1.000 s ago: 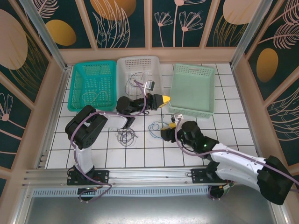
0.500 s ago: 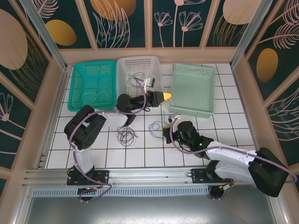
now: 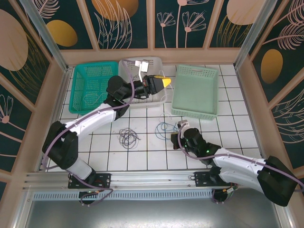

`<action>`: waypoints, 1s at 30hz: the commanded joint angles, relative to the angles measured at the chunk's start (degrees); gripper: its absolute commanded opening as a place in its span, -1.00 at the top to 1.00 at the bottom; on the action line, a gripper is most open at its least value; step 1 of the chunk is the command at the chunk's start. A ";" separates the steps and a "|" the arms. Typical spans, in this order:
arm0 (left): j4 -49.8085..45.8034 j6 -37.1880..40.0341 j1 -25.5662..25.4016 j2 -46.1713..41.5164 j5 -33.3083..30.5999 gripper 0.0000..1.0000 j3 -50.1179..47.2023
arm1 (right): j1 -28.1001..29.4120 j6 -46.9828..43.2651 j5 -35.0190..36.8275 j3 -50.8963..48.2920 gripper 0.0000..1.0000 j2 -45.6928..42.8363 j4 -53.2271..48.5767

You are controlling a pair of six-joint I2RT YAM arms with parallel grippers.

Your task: Untangle the cables

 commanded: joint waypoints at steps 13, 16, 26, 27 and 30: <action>-27.38 25.02 6.75 -15.93 -12.82 1.00 4.88 | -2.01 2.71 3.36 -1.60 1.00 -4.14 -3.46; -31.00 29.01 7.20 -18.97 -17.04 1.00 5.88 | -2.28 2.80 3.49 -1.67 1.00 -4.13 -3.52; -34.64 35.05 7.55 -26.09 -24.62 1.00 8.66 | -3.10 2.14 3.57 -1.16 1.00 -3.77 -2.82; -36.22 36.57 7.59 -26.26 -26.14 1.00 9.45 | -3.20 2.04 3.50 -1.05 1.00 -3.68 -2.77; -39.63 40.62 7.61 -26.70 -33.90 1.00 9.80 | -3.29 2.01 3.60 -1.05 1.00 -3.57 -2.41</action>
